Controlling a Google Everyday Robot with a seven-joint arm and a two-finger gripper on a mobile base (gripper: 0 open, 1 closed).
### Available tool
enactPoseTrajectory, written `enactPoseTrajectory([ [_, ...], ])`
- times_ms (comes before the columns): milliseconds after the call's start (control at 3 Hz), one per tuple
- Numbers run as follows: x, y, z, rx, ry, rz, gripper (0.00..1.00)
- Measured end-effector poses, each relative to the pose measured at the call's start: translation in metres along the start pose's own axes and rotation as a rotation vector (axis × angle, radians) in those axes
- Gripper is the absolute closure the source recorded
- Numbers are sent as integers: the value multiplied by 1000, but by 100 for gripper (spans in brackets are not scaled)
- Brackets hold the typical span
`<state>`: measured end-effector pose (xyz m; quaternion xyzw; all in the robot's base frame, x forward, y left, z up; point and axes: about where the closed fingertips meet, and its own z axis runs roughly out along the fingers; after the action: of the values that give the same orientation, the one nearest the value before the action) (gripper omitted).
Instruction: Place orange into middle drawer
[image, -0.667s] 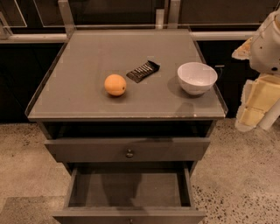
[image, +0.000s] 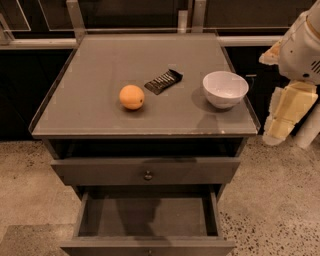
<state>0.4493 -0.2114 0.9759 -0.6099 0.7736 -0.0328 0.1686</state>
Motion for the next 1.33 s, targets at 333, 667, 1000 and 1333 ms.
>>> enactPoseTrajectory([
  [333, -33, -28, 33, -14, -80, -50, 0],
  [667, -70, -52, 78, -42, -183, -71, 0],
  [1000, -71, -55, 85, -47, -189, -67, 0],
  [1333, -70, -55, 81, -23, -195, -52, 0],
])
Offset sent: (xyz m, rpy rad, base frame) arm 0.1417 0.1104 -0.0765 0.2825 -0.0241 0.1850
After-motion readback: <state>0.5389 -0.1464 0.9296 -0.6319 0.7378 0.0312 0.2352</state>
